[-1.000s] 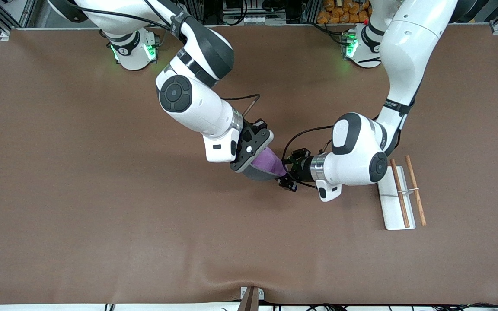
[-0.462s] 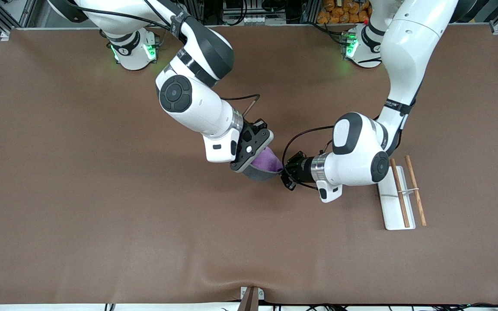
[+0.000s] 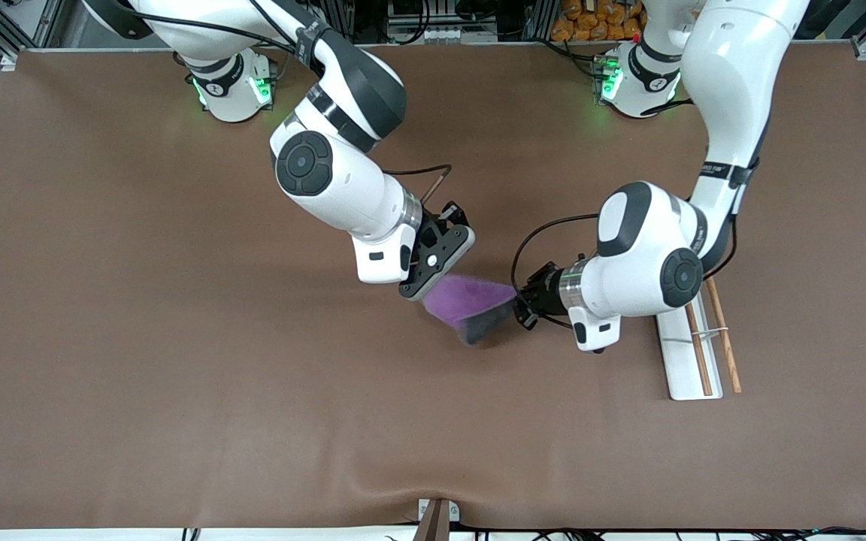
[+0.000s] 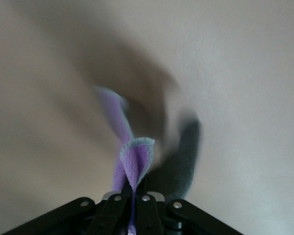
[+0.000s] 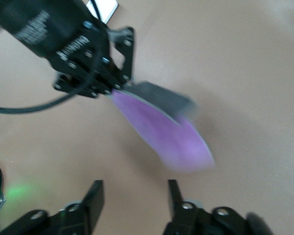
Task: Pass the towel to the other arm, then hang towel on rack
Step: 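Open the right gripper while the left gripper pulls the towel away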
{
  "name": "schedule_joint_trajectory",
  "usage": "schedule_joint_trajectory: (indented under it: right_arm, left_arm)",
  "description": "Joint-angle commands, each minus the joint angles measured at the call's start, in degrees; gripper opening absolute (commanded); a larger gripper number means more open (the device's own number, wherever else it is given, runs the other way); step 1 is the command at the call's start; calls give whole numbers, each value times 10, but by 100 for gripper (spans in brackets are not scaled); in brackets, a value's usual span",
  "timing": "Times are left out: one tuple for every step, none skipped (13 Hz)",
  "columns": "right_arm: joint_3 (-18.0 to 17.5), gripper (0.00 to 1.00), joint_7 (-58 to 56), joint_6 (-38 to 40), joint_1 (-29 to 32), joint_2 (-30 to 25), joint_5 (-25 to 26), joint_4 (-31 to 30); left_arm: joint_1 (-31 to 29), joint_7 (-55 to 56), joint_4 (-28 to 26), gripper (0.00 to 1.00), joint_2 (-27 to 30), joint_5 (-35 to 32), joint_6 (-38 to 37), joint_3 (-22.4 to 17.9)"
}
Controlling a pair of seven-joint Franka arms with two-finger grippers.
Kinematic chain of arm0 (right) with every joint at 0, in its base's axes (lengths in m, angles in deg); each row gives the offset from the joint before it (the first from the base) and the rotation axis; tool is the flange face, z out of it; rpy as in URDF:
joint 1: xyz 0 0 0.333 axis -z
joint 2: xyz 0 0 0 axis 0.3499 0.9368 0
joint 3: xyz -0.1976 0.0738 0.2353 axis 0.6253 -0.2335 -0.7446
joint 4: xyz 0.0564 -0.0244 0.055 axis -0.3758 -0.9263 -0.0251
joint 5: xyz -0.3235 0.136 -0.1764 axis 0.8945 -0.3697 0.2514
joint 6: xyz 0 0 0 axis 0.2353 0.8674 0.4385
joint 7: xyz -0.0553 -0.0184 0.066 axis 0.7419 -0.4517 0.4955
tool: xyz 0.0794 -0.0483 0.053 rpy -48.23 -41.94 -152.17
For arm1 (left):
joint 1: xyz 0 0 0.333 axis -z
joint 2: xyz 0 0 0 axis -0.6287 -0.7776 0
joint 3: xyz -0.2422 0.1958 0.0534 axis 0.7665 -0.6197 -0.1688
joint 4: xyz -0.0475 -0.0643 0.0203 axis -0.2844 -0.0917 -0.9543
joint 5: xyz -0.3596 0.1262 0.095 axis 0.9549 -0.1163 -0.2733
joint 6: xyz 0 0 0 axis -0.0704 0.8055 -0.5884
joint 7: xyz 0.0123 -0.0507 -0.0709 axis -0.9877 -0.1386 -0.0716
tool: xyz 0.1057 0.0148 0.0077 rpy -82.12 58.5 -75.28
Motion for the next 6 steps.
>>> schedule_joint_trajectory:
  right_arm:
    - [-2,100,5,-1,9,-5,-11,-5]
    - [-2,100,6,0,10,-6,-11,-5]
    - [-2,100,6,1,13,-7,-11,-5]
    - [-1,100,6,2,21,-8,-10,-5]
    - [-1,100,6,3,35,-8,-9,-5]
    - [-1,100,6,4,52,-9,-9,-6]
  left_arm:
    - [-24,-34,-9,0,36,-46,-45,-2]
    - [-36,-70,-9,0,46,-47,-62,-2]
    - [-47,-110,-9,0,54,-55,-80,-2]
    - [-60,-151,-10,0,61,-83,-99,-2]
    - [-75,-205,-10,0,67,-122,-119,-1]
    - [-90,-254,-10,0,72,-141,-136,-2]
